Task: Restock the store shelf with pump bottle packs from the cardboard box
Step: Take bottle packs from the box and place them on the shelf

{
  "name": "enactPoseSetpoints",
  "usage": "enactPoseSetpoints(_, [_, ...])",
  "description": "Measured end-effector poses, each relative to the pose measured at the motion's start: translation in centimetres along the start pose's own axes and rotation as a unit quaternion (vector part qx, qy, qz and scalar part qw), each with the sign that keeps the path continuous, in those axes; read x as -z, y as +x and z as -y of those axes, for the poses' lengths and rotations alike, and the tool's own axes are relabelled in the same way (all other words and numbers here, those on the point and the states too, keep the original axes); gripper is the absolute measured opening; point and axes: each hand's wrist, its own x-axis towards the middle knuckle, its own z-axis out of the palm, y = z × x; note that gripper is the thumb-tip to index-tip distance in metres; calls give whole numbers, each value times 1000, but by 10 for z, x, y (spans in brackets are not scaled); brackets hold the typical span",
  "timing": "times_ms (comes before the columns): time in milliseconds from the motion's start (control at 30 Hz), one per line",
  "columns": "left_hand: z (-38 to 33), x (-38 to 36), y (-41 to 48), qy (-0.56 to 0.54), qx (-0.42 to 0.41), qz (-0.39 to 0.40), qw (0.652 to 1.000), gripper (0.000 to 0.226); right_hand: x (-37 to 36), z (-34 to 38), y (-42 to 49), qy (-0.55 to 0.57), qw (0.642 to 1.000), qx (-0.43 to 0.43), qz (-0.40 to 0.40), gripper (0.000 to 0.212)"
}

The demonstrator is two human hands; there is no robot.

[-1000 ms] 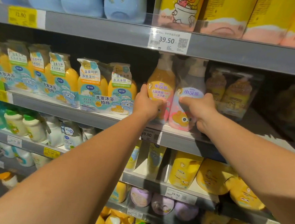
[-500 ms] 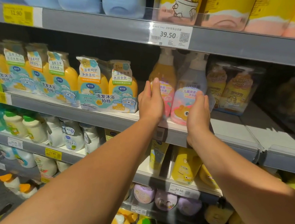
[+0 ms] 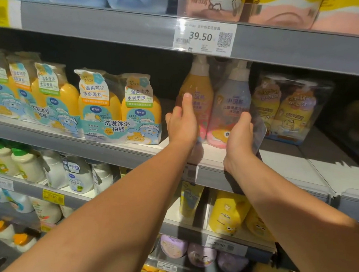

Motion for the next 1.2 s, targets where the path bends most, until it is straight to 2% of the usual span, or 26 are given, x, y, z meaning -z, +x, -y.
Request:
enactPoseSetpoints(67, [1, -2, 3, 13, 4, -3, 1000, 67, -5, -3, 6, -9, 1000, -15, -6, 83])
enactPoseSetpoints(200, [4, -4, 6, 11, 11, -6, 1000, 63, -8, -6, 12, -16, 1000, -21, 10, 76])
enactPoseSetpoints(300, [4, -4, 10, -2, 12, -4, 1000, 65, -7, -5, 9, -14, 1000, -19, 13, 79])
enactPoseSetpoints(400, [4, 0, 3, -19, 19, 30, 999, 72, 0, -2, 7, -3, 999, -29, 35, 76])
enactPoseSetpoints(467, [4, 4, -6, -5, 10, 54, 998, 71, 5, 3, 2, -49, 997, -16, 58, 63])
enactPoseSetpoints(567, [-2, 18, -17, 126, -69, 82, 986, 69, 13, 6, -8, -182, 978, 34, 91, 55])
enactPoseSetpoints(667, [-7, 42, -30, 300, -129, 111, 939, 59, 26, 10, -27, -323, 930, 91, 152, 44])
enactPoseSetpoints(800, [-10, 86, -61, 438, -172, 127, 873, 51, 53, 14, -65, -548, 797, 158, 196, 50])
enactPoseSetpoints(900, [-10, 112, -99, 531, -190, 167, 809, 46, 76, 13, -102, -656, 707, 166, 204, 52])
enactPoseSetpoints(967, [-14, 124, -121, 558, -210, 176, 784, 44, 87, 16, -124, -701, 660, 178, 204, 52])
enactPoseSetpoints(1067, [-17, 137, -149, 575, -218, 175, 769, 38, 98, 21, -153, -727, 627, 196, 201, 49])
enactPoseSetpoints(1200, [-15, 147, -180, 601, -212, 176, 750, 37, 117, 20, -182, -721, 627, 197, 219, 37])
